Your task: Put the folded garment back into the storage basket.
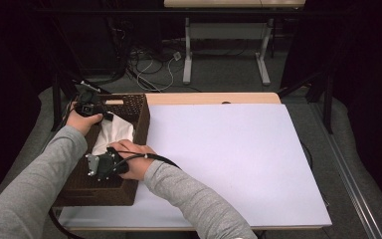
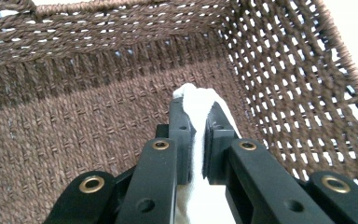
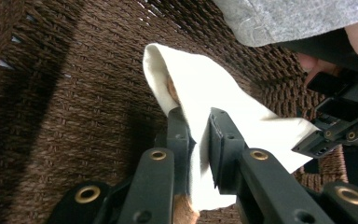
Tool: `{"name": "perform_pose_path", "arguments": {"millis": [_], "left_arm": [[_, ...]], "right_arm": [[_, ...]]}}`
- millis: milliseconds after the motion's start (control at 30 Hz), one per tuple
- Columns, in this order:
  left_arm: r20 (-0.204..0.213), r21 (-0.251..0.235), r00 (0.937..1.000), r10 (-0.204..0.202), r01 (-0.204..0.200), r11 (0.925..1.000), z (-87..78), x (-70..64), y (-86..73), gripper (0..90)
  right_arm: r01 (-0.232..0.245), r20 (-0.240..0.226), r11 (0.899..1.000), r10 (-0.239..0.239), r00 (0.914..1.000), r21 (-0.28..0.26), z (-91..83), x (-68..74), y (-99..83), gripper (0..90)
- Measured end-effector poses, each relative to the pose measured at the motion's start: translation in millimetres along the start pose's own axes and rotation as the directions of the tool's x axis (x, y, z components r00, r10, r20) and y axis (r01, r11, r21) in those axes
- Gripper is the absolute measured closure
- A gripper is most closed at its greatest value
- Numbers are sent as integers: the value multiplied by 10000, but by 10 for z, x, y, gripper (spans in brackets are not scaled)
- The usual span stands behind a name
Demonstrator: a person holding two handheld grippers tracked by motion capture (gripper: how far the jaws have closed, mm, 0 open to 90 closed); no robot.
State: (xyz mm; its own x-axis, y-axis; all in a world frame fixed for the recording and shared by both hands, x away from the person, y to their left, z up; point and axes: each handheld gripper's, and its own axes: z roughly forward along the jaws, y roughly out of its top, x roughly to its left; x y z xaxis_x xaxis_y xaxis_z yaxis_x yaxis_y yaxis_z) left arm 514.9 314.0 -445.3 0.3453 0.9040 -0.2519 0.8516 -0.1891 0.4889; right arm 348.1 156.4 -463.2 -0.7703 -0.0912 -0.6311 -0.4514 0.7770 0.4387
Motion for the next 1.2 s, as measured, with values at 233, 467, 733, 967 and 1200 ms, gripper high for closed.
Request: {"name": "perform_pose_path", "arguments": {"millis": [233, 467, 733, 967, 1200], "left_arm": [[-56, 86, 10000, -61, 62, 9999, 44, 50, -18, 846], [-135, 50, 9996, -248, 249, 9997, 23, 122, -43, 845], [-693, 50, 9976, -43, 46, 10000, 36, 174, -61, 771], [-1090, -449, 9940, -90, 42, 9990, 7, 172, -57, 567], [-1435, -871, 9892, 294, -422, 9953, -39, 95, -49, 432]], "right_arm": [[14, -147, 10000, -13, 9999, 61, 82, 10, 35, 799], [76, -214, 10000, -75, 9997, 43, 118, 12, 79, 798], [-133, -232, 9999, 131, 9996, -100, 144, 2, 101, 672], [-604, 0, 9976, 604, 9982, -335, -6, -52, 51, 593], [-791, 247, 9964, 798, 9965, -290, -164, -81, -60, 546]]}}
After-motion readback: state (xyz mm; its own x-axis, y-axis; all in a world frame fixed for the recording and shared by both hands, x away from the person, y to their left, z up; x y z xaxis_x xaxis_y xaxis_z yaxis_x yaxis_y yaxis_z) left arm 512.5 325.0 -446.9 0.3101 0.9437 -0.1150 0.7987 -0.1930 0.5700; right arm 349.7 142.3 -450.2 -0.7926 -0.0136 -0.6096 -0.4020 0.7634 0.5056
